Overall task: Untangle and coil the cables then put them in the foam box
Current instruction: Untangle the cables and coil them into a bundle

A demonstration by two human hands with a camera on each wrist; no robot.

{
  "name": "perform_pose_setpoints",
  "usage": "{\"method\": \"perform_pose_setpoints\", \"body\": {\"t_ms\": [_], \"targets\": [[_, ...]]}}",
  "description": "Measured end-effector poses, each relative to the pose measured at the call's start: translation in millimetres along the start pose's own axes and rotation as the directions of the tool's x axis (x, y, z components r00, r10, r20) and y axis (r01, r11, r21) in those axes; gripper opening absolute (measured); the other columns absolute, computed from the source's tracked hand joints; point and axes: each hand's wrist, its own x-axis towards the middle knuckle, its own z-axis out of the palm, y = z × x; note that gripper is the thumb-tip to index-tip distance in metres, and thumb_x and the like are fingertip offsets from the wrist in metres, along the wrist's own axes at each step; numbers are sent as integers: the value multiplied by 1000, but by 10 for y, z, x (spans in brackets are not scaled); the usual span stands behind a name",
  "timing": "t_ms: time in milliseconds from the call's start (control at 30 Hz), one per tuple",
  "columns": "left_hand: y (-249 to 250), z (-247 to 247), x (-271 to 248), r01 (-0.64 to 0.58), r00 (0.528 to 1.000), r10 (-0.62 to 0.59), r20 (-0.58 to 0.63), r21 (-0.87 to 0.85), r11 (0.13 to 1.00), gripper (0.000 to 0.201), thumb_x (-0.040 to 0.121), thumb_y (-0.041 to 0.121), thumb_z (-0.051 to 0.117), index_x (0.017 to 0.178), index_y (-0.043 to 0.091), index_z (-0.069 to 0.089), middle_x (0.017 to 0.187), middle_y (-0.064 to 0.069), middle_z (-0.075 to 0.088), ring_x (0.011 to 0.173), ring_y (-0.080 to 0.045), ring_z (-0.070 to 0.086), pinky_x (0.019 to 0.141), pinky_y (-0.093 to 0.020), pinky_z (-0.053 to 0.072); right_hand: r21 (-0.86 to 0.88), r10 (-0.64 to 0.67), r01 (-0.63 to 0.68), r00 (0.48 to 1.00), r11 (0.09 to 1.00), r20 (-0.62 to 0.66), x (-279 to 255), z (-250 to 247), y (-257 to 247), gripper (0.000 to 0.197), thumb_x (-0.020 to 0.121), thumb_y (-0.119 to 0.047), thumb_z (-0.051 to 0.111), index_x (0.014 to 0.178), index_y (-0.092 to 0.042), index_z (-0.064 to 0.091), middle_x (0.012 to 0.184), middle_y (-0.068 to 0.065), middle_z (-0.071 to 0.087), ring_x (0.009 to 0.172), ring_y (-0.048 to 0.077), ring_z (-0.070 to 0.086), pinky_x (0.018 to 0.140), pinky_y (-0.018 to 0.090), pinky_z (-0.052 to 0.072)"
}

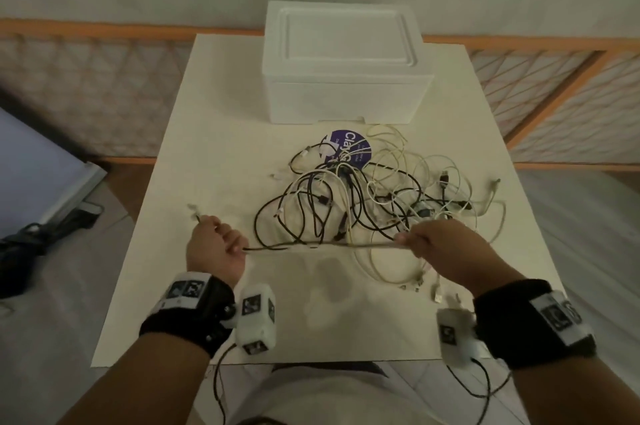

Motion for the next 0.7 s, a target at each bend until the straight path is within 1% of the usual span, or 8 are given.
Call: {"method": "perform_pose_setpoints", "body": {"t_ms": [100,200,267,333,400,500,600,700], "targets": [[-269,44,-138,13,999,-16,37,91,996,28,98,21,34,70,20,38,48,7,23,36,-9,21,36,-17,18,-74,127,-118,982,990,140,-27,76,370,50,92,-58,40,68,-17,56,72,-2,62,71,16,57,71,33,48],[-493,71,-254,103,982,-119,150,111,988,34,101,28,39,67,19,41,46,7,27,36,-8,26,37,-18,25,-399,173,-79,963,914,207,-46,177,597,30,95,-44,41,97,-21,60,106,-2,63,99,16,58,85,30,46],[-571,55,-285,164,970,-175,169,81,983,36,100,28,42,65,19,39,46,5,29,37,-9,29,38,-19,30,-387,109,-40,981,921,159,-12,187,521,24,94,-38,45,107,-23,59,112,-4,61,108,16,56,88,28,44],[-632,47,-317,193,969,-195,150,27,981,36,97,22,43,63,20,33,45,6,28,36,-8,29,38,-18,29,-233,42,-11,991,972,129,89,240,283,19,91,-37,50,97,-23,62,100,-4,63,97,16,58,79,28,45],[-689,67,-360,194,973,-194,122,9,981,36,94,14,43,63,21,28,44,7,25,35,-8,26,36,-17,25,-194,-22,54,986,980,167,226,387,12,24,91,-41,50,92,-20,61,91,-2,62,90,18,59,74,29,45],[-723,133,-448,212,967,-228,112,139,968,36,92,9,45,63,21,28,44,6,24,34,-7,22,34,-15,17,-211,-103,133,984,968,148,418,589,-233,30,96,-40,39,94,-16,56,94,5,63,89,26,60,73,35,48],[-704,159,-531,234,948,-286,138,303,924,34,96,19,48,64,20,34,44,4,29,33,-8,25,33,-15,18,-128,-208,211,978,969,33,621,623,-318,21,99,-29,36,98,-16,52,95,5,62,88,27,61,69,35,48],[-690,118,-575,192,949,-274,156,404,895,44,97,33,49,59,19,33,44,1,34,31,-10,26,32,-15,21,-195,-356,375,926,906,126,756,643,-360,25,93,-15,42,113,-19,56,109,5,57,94,27,60,78,42,52]]}}
